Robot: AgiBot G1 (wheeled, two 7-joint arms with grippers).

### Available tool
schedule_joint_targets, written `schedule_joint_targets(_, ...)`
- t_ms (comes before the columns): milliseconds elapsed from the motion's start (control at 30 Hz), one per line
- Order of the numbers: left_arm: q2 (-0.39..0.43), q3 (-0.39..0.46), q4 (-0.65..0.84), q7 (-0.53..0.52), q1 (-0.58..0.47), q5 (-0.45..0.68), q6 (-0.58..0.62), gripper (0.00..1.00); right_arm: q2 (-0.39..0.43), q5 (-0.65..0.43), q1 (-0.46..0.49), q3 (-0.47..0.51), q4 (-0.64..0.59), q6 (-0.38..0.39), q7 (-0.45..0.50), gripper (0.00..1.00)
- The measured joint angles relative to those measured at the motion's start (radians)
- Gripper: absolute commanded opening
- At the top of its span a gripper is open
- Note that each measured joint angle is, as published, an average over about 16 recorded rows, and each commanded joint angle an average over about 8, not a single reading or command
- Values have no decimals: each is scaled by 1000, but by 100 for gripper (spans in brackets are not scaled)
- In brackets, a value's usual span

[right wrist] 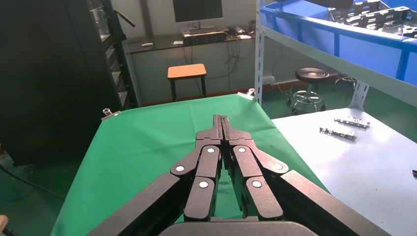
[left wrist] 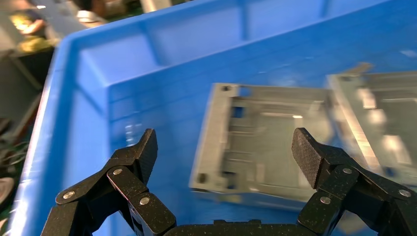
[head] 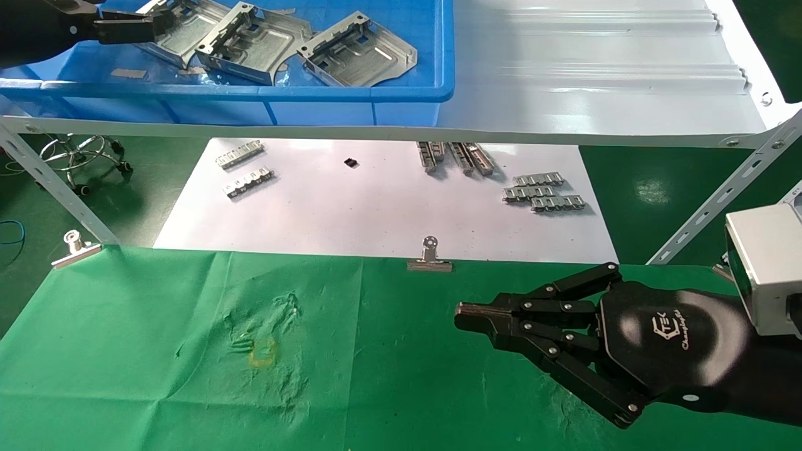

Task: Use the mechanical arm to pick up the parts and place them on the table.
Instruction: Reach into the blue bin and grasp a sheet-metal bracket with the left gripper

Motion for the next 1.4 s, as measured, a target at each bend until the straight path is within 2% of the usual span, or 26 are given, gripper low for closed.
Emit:
schedule_joint_targets(67,13,0,17,14,-5,2,-36,13,0,0,0,0,0,0,0,0)
schedule_joint_targets(100,19,0,25,21,-7,3,-54,6,0,0,0,0,0,0,0,0)
schedule_joint_targets(167,31,0,38,31,-10,4,-88,0,0,0,0,0,0,0,0,0)
schedule_joint_targets(467,66,-2,74,58,-14,4,-169,0,0,0,0,0,0,0,0,0)
schedule_joint_targets(1400,83,-14,99,54,-6,-13,-197,0,0,0,0,0,0,0,0,0)
